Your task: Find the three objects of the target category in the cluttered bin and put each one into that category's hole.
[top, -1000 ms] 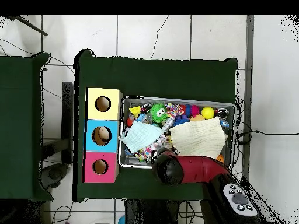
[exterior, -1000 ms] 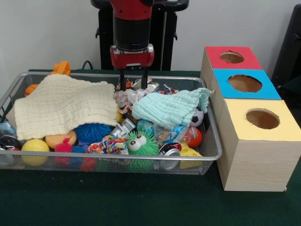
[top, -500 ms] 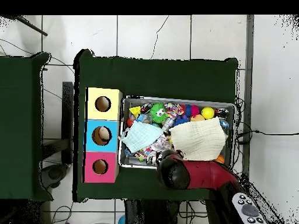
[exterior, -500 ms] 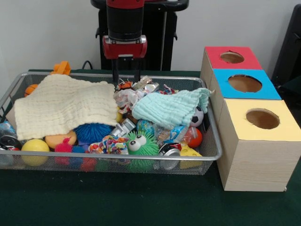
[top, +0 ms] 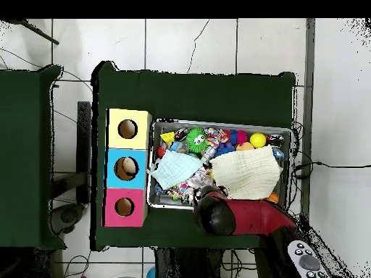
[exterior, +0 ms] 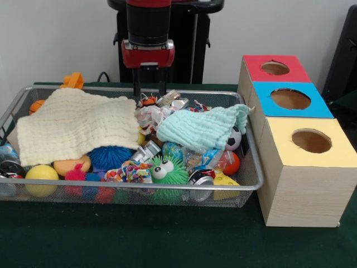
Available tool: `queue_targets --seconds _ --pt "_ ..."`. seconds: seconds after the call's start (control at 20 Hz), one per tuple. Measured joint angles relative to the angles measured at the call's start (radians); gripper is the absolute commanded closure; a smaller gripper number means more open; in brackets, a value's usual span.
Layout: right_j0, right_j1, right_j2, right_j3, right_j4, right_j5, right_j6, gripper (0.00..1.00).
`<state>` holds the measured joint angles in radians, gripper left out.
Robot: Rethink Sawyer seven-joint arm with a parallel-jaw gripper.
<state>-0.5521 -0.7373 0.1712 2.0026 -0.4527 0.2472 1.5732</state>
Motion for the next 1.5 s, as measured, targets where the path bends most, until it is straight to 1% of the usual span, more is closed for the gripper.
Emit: queue_targets --seconds 0.25,0.5,1.0,1.5 --pt "0.032 0.000 -0.007 0.000 0.000 0.000 0.000 0.00" --pt "0.047 0.006 -0.009 0.000 0.000 -0.009 0.000 0.00" --pt "0.044 0.042 -0.010 0.013 0.000 -0.068 0.000 0.00" --pt "0.022 0.040 -0.009 0.025 -0.006 -0.074 0.000 0.00"
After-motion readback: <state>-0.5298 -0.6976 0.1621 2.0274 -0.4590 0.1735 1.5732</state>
